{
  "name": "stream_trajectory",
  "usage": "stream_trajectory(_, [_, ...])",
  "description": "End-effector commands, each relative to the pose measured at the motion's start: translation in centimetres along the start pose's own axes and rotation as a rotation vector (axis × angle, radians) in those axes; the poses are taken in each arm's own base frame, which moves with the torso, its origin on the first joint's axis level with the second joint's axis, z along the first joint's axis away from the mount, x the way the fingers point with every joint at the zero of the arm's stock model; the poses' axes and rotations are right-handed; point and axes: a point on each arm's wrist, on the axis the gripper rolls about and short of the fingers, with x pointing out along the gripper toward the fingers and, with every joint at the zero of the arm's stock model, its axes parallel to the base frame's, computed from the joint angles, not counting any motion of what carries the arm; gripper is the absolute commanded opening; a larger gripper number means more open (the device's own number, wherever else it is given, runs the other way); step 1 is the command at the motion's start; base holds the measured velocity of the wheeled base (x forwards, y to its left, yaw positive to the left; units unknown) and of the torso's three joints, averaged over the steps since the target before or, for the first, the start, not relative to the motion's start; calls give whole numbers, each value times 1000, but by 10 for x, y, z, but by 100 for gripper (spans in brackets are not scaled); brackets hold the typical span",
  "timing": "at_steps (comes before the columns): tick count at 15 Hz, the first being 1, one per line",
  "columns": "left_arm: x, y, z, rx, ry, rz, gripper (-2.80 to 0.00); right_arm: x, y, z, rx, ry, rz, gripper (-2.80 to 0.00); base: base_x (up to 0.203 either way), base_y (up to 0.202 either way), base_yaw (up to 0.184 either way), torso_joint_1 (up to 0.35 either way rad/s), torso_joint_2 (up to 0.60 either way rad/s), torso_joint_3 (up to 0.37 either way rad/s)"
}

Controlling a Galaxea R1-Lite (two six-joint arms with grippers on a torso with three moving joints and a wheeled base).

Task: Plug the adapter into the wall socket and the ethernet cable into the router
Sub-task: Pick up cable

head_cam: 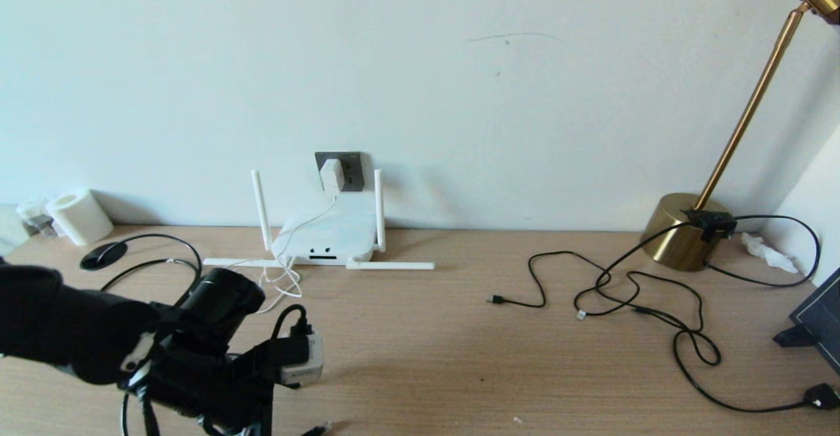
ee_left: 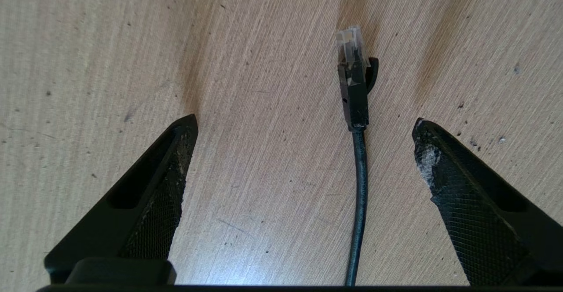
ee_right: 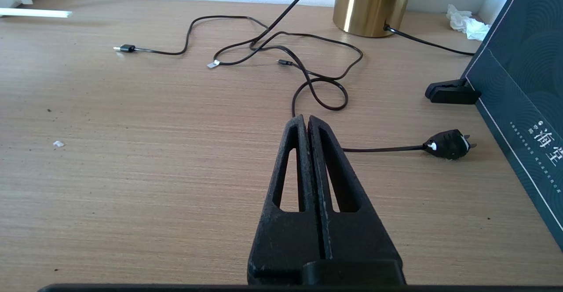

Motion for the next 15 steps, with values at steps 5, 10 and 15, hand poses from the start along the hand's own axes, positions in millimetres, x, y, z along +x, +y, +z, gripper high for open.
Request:
stream_trajectory(5, [4, 1, 0, 6, 24, 5, 0, 0, 0, 0, 0, 3, 0, -280, 0, 0, 0, 0, 0, 0])
stream_trajectory(10, [6, -1, 2, 24, 21, 11, -280, 0, 0, 0, 0, 1, 0, -280, 0, 0, 0, 0, 0, 0])
stream_trajectory(15, [7, -5, 3, 31, 23, 1, -280, 0, 0, 0, -1, 2, 0, -280, 0, 0, 0, 0, 0, 0])
